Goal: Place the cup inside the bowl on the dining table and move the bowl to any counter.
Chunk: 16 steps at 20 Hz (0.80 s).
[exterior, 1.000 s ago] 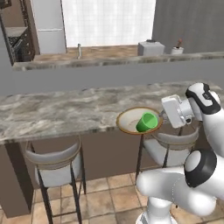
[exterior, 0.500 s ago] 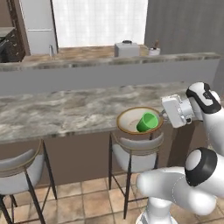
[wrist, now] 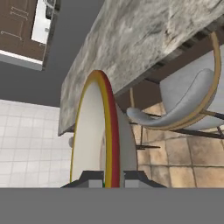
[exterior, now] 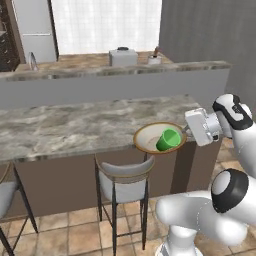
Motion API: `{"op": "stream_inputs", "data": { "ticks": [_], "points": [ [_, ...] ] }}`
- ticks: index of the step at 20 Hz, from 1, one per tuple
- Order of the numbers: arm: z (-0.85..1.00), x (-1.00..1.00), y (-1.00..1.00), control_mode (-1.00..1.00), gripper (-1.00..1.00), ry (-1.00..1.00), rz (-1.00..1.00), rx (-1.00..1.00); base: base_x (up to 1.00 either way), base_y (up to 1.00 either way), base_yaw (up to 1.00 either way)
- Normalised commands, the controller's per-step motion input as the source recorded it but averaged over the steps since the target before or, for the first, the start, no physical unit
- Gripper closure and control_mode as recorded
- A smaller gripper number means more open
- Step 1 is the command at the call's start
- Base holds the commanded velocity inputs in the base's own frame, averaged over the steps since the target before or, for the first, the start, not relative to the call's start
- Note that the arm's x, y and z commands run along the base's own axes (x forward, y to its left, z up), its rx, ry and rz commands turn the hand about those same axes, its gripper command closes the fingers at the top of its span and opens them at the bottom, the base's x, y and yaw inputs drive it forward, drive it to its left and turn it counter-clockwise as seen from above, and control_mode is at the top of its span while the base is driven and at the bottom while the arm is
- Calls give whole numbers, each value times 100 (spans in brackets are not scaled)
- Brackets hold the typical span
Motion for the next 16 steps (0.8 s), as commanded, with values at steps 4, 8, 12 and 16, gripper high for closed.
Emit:
{"op": "stream_inputs", "data": {
  "ticks": [4,8,12,16],
  "points": [
    [0,0,0,100,100,0,0,0,11,-67,0],
    [0,0,0,100,100,0,0,0,15,-68,0],
    [0,0,0,100,100,0,0,0,18,-69,0],
    [0,0,0,100,100,0,0,0,24,-70,0]
  ]
}}
